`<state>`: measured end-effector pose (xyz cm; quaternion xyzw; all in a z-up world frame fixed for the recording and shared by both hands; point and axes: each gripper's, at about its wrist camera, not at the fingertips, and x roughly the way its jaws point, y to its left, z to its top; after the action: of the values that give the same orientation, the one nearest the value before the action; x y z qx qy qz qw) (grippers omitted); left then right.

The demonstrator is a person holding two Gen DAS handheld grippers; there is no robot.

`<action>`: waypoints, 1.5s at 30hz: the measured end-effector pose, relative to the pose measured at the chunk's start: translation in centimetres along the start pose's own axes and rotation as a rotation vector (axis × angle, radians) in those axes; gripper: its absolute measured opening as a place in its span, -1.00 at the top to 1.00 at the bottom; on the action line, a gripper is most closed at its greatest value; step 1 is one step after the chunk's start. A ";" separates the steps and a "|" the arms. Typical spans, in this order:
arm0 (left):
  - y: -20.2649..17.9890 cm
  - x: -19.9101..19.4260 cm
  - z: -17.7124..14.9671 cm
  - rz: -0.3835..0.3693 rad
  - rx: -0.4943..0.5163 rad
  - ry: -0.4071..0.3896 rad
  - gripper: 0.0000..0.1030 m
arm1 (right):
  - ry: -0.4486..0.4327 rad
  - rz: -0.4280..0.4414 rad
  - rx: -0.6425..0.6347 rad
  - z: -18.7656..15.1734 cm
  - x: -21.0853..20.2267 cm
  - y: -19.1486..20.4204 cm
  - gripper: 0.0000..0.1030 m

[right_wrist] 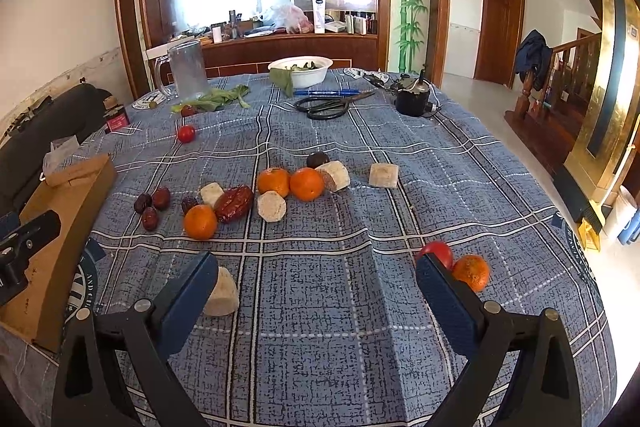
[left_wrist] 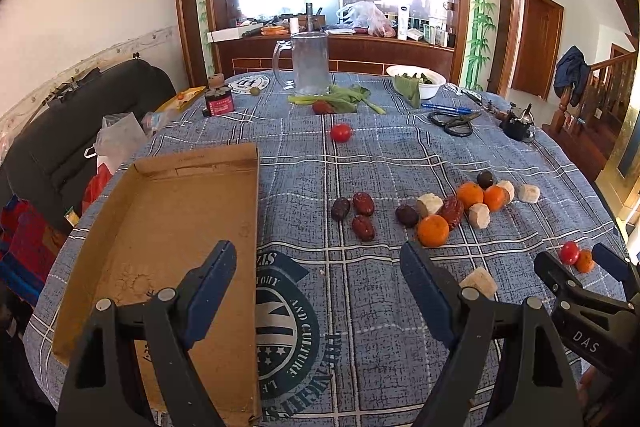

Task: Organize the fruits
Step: 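Grasp the orange with the left gripper while the right gripper grasps a pale cube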

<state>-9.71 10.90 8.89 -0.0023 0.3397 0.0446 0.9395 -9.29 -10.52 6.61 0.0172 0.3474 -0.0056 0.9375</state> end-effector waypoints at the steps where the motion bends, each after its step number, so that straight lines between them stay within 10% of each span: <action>1: 0.1 0.1 0.1 -0.001 0.003 0.003 -0.62 | 0.003 0.001 0.000 0.0 0.1 -0.1 -0.95; 10: 2.8 1.5 2.0 -0.010 -0.035 0.030 -0.62 | 0.085 0.075 -0.061 0.6 1.7 0.5 -0.92; 15: 1.5 3.2 3.2 -0.116 0.004 0.074 -0.61 | 0.176 0.201 -0.088 0.6 3.9 2.7 -0.35; 25: -4.6 10.0 2.6 -0.275 0.070 0.254 0.05 | 0.231 0.279 -0.111 -0.4 5.9 4.9 -0.12; 45: -10.5 13.3 1.2 -0.464 0.176 0.307 0.53 | 0.253 0.340 -0.087 -1.6 4.4 4.3 0.28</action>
<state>2.11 1.60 1.08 -0.0054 0.4709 -0.2019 0.8588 -6.87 -6.16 2.66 0.0359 0.4543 0.1697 0.8738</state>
